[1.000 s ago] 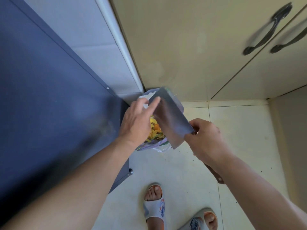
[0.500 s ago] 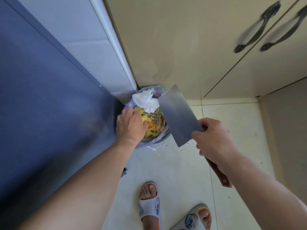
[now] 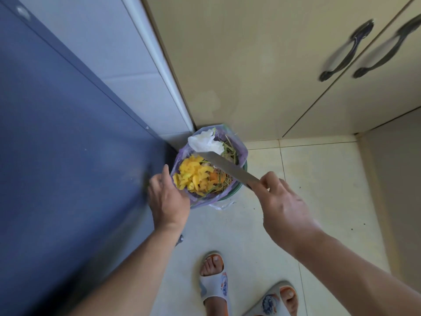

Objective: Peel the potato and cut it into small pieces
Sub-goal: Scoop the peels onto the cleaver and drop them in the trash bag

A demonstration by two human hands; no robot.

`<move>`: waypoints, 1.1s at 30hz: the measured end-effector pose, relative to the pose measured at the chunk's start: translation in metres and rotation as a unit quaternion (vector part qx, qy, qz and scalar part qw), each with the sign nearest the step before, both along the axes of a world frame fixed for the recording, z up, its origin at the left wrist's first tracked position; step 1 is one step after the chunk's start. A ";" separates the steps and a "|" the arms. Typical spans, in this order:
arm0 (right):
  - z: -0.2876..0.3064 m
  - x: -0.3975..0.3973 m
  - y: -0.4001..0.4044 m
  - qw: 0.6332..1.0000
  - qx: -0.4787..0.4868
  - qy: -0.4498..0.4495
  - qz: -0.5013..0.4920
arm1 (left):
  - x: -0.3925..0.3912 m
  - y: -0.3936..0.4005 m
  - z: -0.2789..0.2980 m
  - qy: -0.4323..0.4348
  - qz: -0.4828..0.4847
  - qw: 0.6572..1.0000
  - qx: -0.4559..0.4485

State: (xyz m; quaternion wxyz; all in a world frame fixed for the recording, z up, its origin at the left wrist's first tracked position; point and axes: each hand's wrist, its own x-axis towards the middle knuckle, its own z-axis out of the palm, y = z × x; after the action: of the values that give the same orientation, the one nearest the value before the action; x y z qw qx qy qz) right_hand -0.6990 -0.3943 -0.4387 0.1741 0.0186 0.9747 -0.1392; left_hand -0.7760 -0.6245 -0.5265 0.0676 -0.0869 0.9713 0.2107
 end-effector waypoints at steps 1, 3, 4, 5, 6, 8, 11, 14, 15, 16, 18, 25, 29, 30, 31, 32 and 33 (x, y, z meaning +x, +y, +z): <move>-0.002 0.003 -0.001 1.000 0.019 0.006 0.017 | 0.009 -0.003 0.007 0.059 -0.028 0.998 -0.004; -0.003 0.006 -0.002 0.998 0.048 0.015 0.033 | 0.020 -0.005 0.014 0.125 -0.153 0.980 -0.037; -0.004 0.008 -0.002 0.998 0.056 0.012 0.041 | 0.024 -0.004 0.017 0.131 -0.227 0.964 -0.043; -0.003 0.009 -0.002 0.997 0.062 0.006 0.050 | 0.025 -0.001 0.020 0.127 -0.291 0.948 -0.041; -0.001 0.010 -0.002 0.996 0.069 0.002 0.059 | 0.025 0.004 0.022 0.114 -0.339 0.933 -0.042; 0.002 0.013 -0.004 0.993 0.082 0.003 0.081 | 0.026 0.019 0.024 0.084 -0.404 0.909 -0.060; 0.004 0.018 -0.011 0.991 0.087 -0.007 0.103 | 0.029 0.047 0.023 0.051 -0.452 0.888 -0.073; 0.005 0.019 -0.015 0.992 0.081 0.012 0.098 | 0.025 0.064 0.022 0.043 -0.447 0.890 -0.084; 0.005 0.020 -0.016 0.993 0.072 0.021 0.091 | 0.021 0.066 0.023 0.032 -0.433 0.896 -0.093; 0.006 0.020 -0.016 0.994 0.064 0.033 0.081 | 0.018 0.065 0.024 0.014 -0.415 0.904 -0.102; 0.006 0.022 -0.011 0.996 0.052 0.048 0.058 | 0.009 0.057 0.023 -0.038 -0.370 0.920 -0.125; 0.015 0.054 0.033 0.996 0.065 0.057 -0.020 | -0.037 0.020 0.009 -0.169 -0.273 0.918 -0.234; 0.017 0.068 0.050 0.990 0.059 0.040 -0.125 | -0.055 0.033 0.006 -0.147 -0.233 0.932 -0.235; 0.017 0.070 0.052 0.986 0.052 0.042 -0.152 | -0.057 0.038 0.006 -0.133 -0.234 0.932 -0.243; 0.018 0.071 0.053 0.982 0.044 0.043 -0.179 | -0.060 0.043 0.006 -0.120 -0.242 0.929 -0.252; 0.019 0.071 0.053 0.977 0.035 0.045 -0.204 | -0.061 0.047 0.007 -0.117 -0.255 0.924 -0.261; 0.021 0.071 0.053 0.973 0.026 0.045 -0.224 | -0.063 0.049 0.006 -0.139 -0.277 0.910 -0.275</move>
State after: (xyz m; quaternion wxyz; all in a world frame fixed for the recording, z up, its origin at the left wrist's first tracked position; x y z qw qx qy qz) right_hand -0.6285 -0.3412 -0.4178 0.0934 0.2348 0.9559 -0.1497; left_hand -0.8392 -0.5759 -0.5204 0.2307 0.1418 0.9567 -0.1064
